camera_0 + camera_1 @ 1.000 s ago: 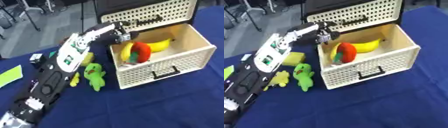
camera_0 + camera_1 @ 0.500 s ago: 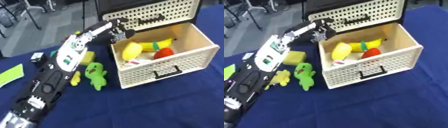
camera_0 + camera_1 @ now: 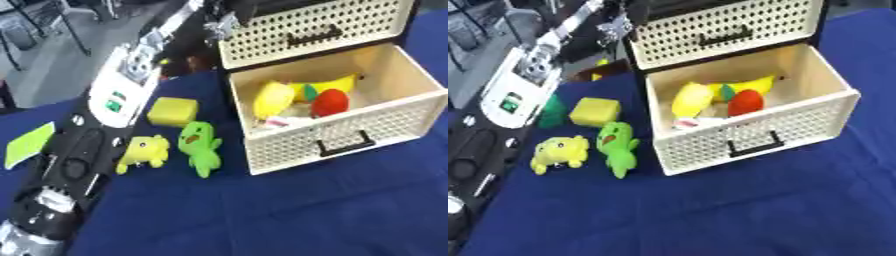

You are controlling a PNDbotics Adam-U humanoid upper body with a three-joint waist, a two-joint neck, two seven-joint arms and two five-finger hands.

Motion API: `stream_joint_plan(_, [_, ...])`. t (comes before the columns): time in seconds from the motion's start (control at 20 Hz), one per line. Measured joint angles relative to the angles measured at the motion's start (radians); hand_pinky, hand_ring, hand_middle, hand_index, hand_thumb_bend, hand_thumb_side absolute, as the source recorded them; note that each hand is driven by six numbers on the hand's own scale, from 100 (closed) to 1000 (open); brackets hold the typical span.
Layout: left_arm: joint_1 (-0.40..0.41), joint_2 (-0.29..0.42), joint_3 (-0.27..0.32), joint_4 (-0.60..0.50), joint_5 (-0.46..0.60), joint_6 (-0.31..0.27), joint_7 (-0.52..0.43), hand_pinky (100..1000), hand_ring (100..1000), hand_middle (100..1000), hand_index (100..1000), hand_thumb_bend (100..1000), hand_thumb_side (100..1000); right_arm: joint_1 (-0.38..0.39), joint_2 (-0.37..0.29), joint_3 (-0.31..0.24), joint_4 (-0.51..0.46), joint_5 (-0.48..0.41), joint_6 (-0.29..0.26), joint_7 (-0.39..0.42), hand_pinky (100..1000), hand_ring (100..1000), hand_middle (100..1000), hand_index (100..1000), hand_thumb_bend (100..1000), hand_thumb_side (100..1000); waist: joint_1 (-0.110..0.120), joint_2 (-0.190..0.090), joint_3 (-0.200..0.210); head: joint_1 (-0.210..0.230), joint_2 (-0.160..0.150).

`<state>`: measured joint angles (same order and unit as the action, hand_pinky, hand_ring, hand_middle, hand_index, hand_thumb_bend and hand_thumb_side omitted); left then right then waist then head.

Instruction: Pick up objects from table and place into drawer.

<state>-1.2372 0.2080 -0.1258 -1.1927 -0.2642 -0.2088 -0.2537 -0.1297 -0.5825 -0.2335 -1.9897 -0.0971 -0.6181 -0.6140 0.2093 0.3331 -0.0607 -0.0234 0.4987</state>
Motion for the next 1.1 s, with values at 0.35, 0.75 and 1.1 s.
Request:
stream_joint_plan(0.35, [0.071,0.045,0.048,-0.174,0.107,0.084,0.107,100,307,371,572,234,724,0.014,0.016,0.007,0.000,0.024,-0.003,0.003,499,488,402,753,100,805,-0.027,0.013,0.035,-0.018,-0.010])
stream_joint_plan(0.75, [0.177,0.114,0.192,-0.366,0.226,0.137,0.226,100,333,392,606,321,668,0.057,0.017,0.026,0.000,0.099,-0.039,0.039,497,482,398,748,100,785,-0.066,0.020,0.084,-0.034,-0.026])
stream_joint_plan(1.1, [0.322,0.202,0.351,-0.534,0.309,0.051,0.327,137,392,432,648,347,655,0.132,-0.019,0.029,0.000,0.195,-0.104,0.104,488,476,405,731,100,747,-0.101,0.020,0.131,-0.022,-0.027])
